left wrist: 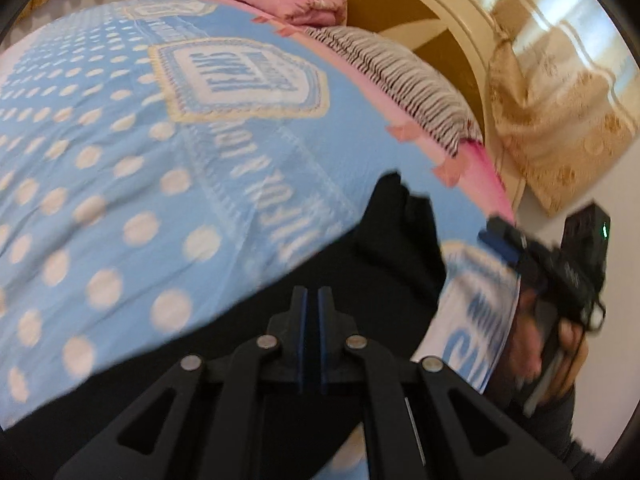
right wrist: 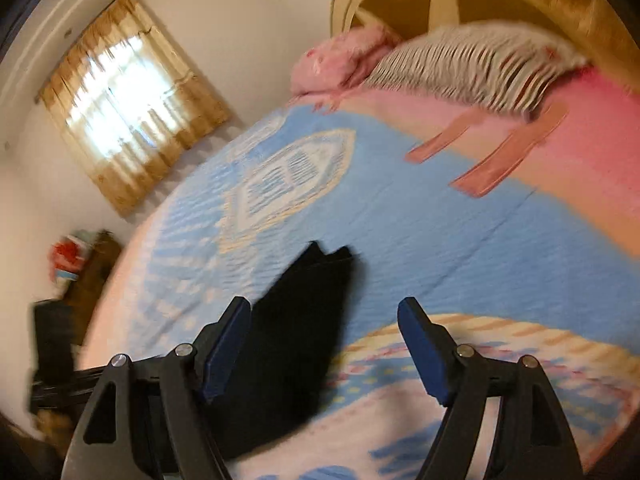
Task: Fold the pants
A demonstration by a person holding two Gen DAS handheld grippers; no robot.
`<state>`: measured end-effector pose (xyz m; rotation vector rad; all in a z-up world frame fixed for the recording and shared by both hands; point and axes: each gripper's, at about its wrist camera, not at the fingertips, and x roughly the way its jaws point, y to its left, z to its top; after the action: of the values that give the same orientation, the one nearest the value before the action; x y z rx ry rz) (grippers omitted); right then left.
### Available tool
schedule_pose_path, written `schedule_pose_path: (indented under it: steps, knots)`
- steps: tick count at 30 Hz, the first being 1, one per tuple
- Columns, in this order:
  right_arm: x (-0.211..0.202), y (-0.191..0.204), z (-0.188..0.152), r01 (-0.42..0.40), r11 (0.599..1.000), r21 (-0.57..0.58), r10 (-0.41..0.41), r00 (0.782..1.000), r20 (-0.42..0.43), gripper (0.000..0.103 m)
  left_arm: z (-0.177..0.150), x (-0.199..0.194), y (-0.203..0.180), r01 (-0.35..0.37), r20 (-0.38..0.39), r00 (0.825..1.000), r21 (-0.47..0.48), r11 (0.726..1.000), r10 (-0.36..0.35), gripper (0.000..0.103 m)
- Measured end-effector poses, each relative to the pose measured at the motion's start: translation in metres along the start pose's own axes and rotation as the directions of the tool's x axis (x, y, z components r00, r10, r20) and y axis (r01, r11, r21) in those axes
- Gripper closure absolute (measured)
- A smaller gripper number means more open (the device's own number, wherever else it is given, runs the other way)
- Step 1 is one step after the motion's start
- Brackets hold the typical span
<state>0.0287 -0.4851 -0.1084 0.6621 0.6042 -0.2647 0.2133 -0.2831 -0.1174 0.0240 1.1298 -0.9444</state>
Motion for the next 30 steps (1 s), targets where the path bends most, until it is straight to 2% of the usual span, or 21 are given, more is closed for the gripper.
schedule_pose_path:
  steps: [1,4,5,6,7,9,13,16,19,20,21,23,25,27,29,30]
  knots:
    - [0.000,0.001,0.000,-0.009,1.000,-0.008,0.009,1.000,-0.001,0.026,0.010,0.009,-0.004,0.018,-0.002,1.000,-0.017,1.000,-0.018,0.098]
    - [0.001,0.034,-0.011,0.065,0.974,-0.217,-0.060,0.998,0.030,0.026,0.023,0.011,-0.001,0.016,0.034,0.999,-0.056,0.998,-0.014,0.095]
    - [0.007,0.054,-0.022,0.117,0.941,-0.317,-0.108,0.993,0.046,0.026,0.025,0.009,0.002,0.011,0.045,0.999,-0.057,0.998,-0.008,0.092]
    - [0.011,0.057,-0.024,0.146,0.918,-0.368,-0.139,0.989,0.047,0.024,0.025,0.009,0.005,-0.002,0.049,0.999,-0.054,0.999,0.004,0.086]
    - [0.023,0.071,-0.035,0.197,0.871,-0.449,-0.200,0.979,0.042,0.024,0.023,0.006,0.011,-0.027,0.052,0.998,-0.056,0.998,0.030,0.082]
    - [0.043,0.083,-0.048,0.252,0.808,-0.533,-0.277,0.960,0.036,0.024,0.017,-0.001,0.024,-0.044,0.058,0.997,-0.077,0.996,0.049,0.080]
    - [0.071,0.094,-0.063,0.285,0.743,-0.606,-0.352,0.936,0.009,0.024,0.006,-0.012,0.050,-0.078,0.053,0.995,-0.121,0.990,0.085,0.080]
    - [0.082,0.098,-0.059,0.351,0.706,-0.616,-0.413,0.910,0.046,0.024,-0.004,-0.021,0.065,-0.074,0.057,0.995,-0.154,0.985,0.083,0.080]
    - [0.084,0.092,-0.052,0.391,0.699,-0.599,-0.451,0.891,0.056,0.024,-0.016,-0.032,0.077,-0.051,0.067,0.996,-0.189,0.981,0.065,0.080]
    - [0.086,0.087,-0.048,0.396,0.710,-0.582,-0.457,0.888,0.047,0.035,-0.020,-0.036,0.080,-0.044,0.070,0.996,-0.196,0.980,0.059,0.080]
    - [0.087,0.084,-0.046,0.396,0.716,-0.575,-0.460,0.887,0.039,0.060,-0.023,-0.039,0.083,-0.038,0.074,0.996,-0.203,0.978,0.054,0.080]
    - [0.083,0.077,-0.040,0.383,0.749,-0.541,-0.438,0.898,0.029,0.090,-0.032,-0.048,0.089,-0.033,0.082,0.995,-0.218,0.975,0.052,0.080]
    - [0.075,0.075,-0.036,0.363,0.778,-0.513,-0.405,0.914,0.032,0.093,-0.041,-0.056,0.096,-0.030,0.088,0.995,-0.230,0.973,0.052,0.080]
    - [0.057,0.078,-0.031,0.340,0.809,-0.479,-0.349,0.934,0.074,0.094,-0.052,-0.070,0.105,-0.018,0.107,0.993,-0.251,0.968,0.047,0.080]
    - [0.041,0.089,-0.027,0.325,0.817,-0.477,-0.308,0.944,0.116,0.095,-0.062,-0.082,0.113,-0.015,0.128,0.991,-0.264,0.964,0.051,0.080]
    - [0.029,0.103,-0.027,0.298,0.818,-0.492,-0.262,0.954,0.143,0.095,-0.066,-0.088,0.118,-0.020,0.140,0.988,-0.273,0.962,0.060,0.080]
